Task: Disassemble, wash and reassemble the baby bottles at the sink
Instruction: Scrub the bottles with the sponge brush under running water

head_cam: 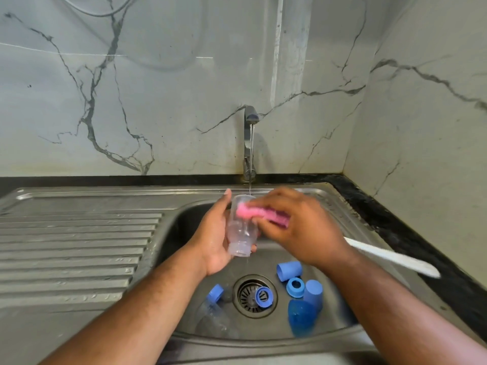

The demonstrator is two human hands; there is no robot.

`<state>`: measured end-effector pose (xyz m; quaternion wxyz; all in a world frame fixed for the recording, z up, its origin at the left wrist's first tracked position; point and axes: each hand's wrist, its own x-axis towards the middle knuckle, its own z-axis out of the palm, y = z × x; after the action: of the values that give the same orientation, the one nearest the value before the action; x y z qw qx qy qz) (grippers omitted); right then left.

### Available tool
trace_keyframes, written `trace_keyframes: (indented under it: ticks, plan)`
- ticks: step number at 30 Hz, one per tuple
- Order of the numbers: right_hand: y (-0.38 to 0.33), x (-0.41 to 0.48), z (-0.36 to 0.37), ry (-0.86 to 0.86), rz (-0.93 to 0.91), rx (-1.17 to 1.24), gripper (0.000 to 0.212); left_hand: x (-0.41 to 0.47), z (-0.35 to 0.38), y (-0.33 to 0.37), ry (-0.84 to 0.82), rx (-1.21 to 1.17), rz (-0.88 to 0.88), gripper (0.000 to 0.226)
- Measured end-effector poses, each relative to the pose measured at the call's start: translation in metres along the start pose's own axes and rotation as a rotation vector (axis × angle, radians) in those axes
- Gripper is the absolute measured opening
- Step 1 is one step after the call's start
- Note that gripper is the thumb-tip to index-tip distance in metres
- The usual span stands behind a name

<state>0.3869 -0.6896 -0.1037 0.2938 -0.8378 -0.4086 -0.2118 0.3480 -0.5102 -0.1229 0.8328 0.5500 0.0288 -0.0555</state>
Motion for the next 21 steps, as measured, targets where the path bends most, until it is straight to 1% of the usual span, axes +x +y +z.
trace_keyframes:
  ticks: [1, 2, 5, 6, 9, 10, 12, 13, 14, 17, 18, 20, 21]
  plan:
    - [0.002, 0.001, -0.001, 0.044, 0.05, -0.013, 0.037, 0.001, 0.0, -0.001, -0.002, -0.01, 0.002, 0.06]
    - [0.003, 0.0, -0.002, 0.034, 0.047, 0.012, 0.038, 0.001, 0.001, -0.002, -0.007, -0.016, 0.008, 0.056]
    - [-0.001, -0.003, 0.0, -0.13, -0.113, 0.087, 0.036, -0.002, 0.002, -0.002, -0.015, -0.009, -0.002, 0.05]
    - [-0.002, -0.003, 0.0, -0.129, -0.11, 0.058, 0.035, -0.002, 0.002, -0.002, -0.024, 0.009, -0.006, 0.05]
    - [0.005, 0.001, -0.002, 0.054, 0.049, -0.004, 0.035, -0.001, 0.002, -0.002, -0.024, 0.038, 0.029, 0.053]
    - [0.006, 0.001, -0.002, 0.044, 0.048, 0.035, 0.035, 0.0, 0.002, -0.002, -0.029, 0.04, 0.042, 0.056]
    - [0.004, -0.001, -0.002, -0.08, -0.057, 0.134, 0.035, 0.0, 0.002, -0.003, -0.05, 0.066, 0.042, 0.068]
    - [0.003, -0.002, -0.001, -0.137, -0.097, 0.146, 0.034, 0.001, 0.001, -0.003, -0.065, 0.065, 0.034, 0.075]
    - [0.002, -0.002, -0.001, -0.14, -0.096, 0.112, 0.034, 0.002, -0.002, -0.003, -0.071, 0.045, 0.026, 0.081]
    - [0.008, 0.002, -0.004, 0.059, 0.074, -0.004, 0.034, 0.005, -0.005, -0.001, -0.106, -0.031, 0.019, 0.093]
    - [0.009, 0.002, -0.005, 0.056, 0.075, 0.025, 0.034, 0.005, -0.004, 0.0, -0.132, -0.026, 0.023, 0.095]
    - [0.005, 0.001, -0.005, -0.052, -0.026, 0.098, 0.033, 0.005, -0.004, 0.0, -0.175, 0.032, 0.058, 0.096]
    - [0.004, 0.0, -0.006, -0.102, -0.055, 0.093, 0.033, 0.005, -0.004, -0.001, -0.171, 0.067, 0.078, 0.095]
